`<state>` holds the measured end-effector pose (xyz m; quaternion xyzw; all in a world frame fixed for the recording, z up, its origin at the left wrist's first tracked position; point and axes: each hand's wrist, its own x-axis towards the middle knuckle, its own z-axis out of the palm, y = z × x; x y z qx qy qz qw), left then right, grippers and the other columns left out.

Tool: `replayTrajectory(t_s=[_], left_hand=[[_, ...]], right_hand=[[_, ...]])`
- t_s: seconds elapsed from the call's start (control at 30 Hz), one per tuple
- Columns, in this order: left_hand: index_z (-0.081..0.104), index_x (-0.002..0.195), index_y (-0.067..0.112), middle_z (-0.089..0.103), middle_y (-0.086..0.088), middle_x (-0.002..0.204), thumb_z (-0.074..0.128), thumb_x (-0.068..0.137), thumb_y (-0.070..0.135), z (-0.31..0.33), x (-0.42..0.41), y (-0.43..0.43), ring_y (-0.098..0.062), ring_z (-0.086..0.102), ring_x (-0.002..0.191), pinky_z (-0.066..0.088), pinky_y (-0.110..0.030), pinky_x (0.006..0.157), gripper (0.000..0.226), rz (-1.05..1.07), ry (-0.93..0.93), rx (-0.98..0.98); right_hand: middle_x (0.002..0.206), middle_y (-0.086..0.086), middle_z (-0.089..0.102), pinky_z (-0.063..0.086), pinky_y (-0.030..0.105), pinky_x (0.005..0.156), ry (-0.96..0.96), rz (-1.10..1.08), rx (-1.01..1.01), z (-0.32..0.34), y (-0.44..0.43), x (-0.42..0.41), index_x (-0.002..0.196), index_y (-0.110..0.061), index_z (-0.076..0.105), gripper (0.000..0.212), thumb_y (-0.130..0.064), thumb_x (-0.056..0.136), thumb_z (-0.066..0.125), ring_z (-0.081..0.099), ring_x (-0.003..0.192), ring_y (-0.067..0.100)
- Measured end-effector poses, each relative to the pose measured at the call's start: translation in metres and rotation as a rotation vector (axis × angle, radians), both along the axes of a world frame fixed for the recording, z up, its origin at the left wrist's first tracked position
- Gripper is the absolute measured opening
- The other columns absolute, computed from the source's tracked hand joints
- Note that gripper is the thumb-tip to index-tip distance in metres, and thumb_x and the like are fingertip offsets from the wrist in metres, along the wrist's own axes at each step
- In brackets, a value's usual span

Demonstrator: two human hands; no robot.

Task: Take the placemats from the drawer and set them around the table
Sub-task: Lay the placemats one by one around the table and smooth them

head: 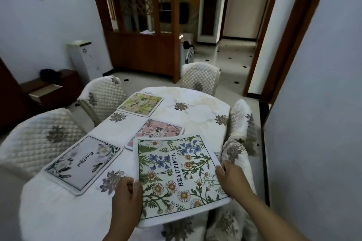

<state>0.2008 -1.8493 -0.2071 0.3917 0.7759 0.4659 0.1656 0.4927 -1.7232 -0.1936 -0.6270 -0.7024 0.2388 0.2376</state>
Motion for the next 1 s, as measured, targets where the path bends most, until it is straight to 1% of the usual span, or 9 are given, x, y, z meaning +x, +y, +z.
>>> replayTrajectory(t_s=[0.07, 0.13, 0.27, 0.33, 0.4, 0.53, 0.67, 0.77, 1.0], left_hand=[[0.047, 0.073, 0.022, 0.053, -0.002, 0.060, 0.056, 0.093, 0.023, -0.009, 0.007, 0.011, -0.016, 0.051, 0.055, 0.038, -0.027, 0.051, 0.022, 0.049, -0.008, -0.027], [0.049, 0.075, 0.023, 0.056, -0.003, 0.061, 0.056, 0.093, 0.024, -0.017, 0.020, 0.021, -0.015, 0.053, 0.057, 0.039, -0.025, 0.052, 0.019, 0.084, -0.019, -0.058], [0.047, 0.079, 0.027, 0.059, -0.006, 0.062, 0.053, 0.094, 0.028, -0.023, 0.039, 0.029, -0.015, 0.055, 0.057, 0.041, -0.028, 0.051, 0.017, 0.166, -0.053, -0.069], [0.046, 0.079, 0.028, 0.058, -0.006, 0.061, 0.051, 0.095, 0.028, -0.028, 0.045, 0.027, -0.014, 0.055, 0.056, 0.041, -0.029, 0.049, 0.016, 0.261, -0.052, -0.069], [0.044, 0.079, 0.028, 0.057, -0.006, 0.061, 0.050, 0.096, 0.027, -0.034, 0.051, 0.023, -0.014, 0.053, 0.055, 0.040, -0.029, 0.048, 0.018, 0.350, -0.042, -0.079], [0.039, 0.077, 0.024, 0.052, -0.006, 0.059, 0.046, 0.098, 0.024, -0.054, 0.079, 0.010, -0.019, 0.049, 0.051, 0.036, -0.032, 0.046, 0.022, 0.545, -0.027, -0.122], [0.038, 0.077, 0.023, 0.054, -0.007, 0.059, 0.046, 0.098, 0.023, -0.072, 0.130, 0.003, -0.023, 0.051, 0.052, 0.039, -0.035, 0.047, 0.022, 0.807, -0.061, -0.184], [0.040, 0.081, 0.022, 0.057, -0.008, 0.063, 0.043, 0.099, 0.028, -0.089, 0.159, -0.003, -0.027, 0.056, 0.055, 0.045, -0.039, 0.050, 0.019, 0.909, -0.095, -0.254], [0.038, 0.084, 0.025, 0.054, -0.001, 0.061, 0.042, 0.098, 0.030, -0.140, 0.176, -0.009, -0.018, 0.052, 0.053, 0.035, -0.030, 0.047, 0.016, 1.027, -0.098, -0.369]], right_hand=[[0.055, -0.003, 0.045, 0.026, 0.028, 0.047, -0.026, 0.042, 0.003, -0.005, 0.022, 0.004, 0.061, -0.022, 0.038, 0.034, -0.028, 0.092, 0.050, 0.044, 0.052, 0.010], [0.056, -0.003, 0.045, 0.027, 0.032, 0.050, -0.055, 0.081, -0.008, -0.011, 0.045, 0.012, 0.062, -0.023, 0.038, 0.032, -0.027, 0.092, 0.050, 0.046, 0.055, 0.015], [0.053, -0.002, 0.040, 0.022, 0.030, 0.046, -0.097, 0.191, -0.018, -0.024, 0.090, 0.009, 0.060, -0.024, 0.033, 0.036, -0.025, 0.092, 0.050, 0.039, 0.051, 0.012], [0.056, 0.001, 0.045, 0.024, 0.028, 0.047, -0.111, 0.283, -0.032, -0.035, 0.111, -0.006, 0.062, -0.023, 0.036, 0.033, -0.026, 0.092, 0.049, 0.042, 0.052, 0.012], [0.057, 0.003, 0.045, 0.027, 0.031, 0.051, -0.099, 0.391, -0.040, -0.047, 0.131, -0.025, 0.063, -0.022, 0.037, 0.033, -0.026, 0.093, 0.049, 0.042, 0.053, 0.017], [0.055, -0.001, 0.040, 0.018, 0.030, 0.047, -0.161, 0.666, -0.060, -0.072, 0.163, -0.063, 0.062, -0.024, 0.031, 0.038, -0.028, 0.095, 0.049, 0.037, 0.050, 0.013], [0.056, 0.000, 0.040, 0.027, 0.033, 0.052, -0.180, 0.913, -0.130, -0.095, 0.181, -0.082, 0.064, -0.021, 0.031, 0.038, -0.025, 0.097, 0.048, 0.038, 0.052, 0.017], [0.056, 0.002, 0.043, 0.030, 0.034, 0.053, -0.228, 1.043, -0.151, -0.111, 0.184, -0.085, 0.064, -0.020, 0.033, 0.035, -0.025, 0.097, 0.046, 0.042, 0.053, 0.020], [0.058, 0.005, 0.048, 0.034, 0.034, 0.052, -0.283, 1.152, -0.168, -0.161, 0.180, -0.095, 0.067, -0.015, 0.040, 0.034, -0.027, 0.099, 0.041, 0.049, 0.054, 0.020]])
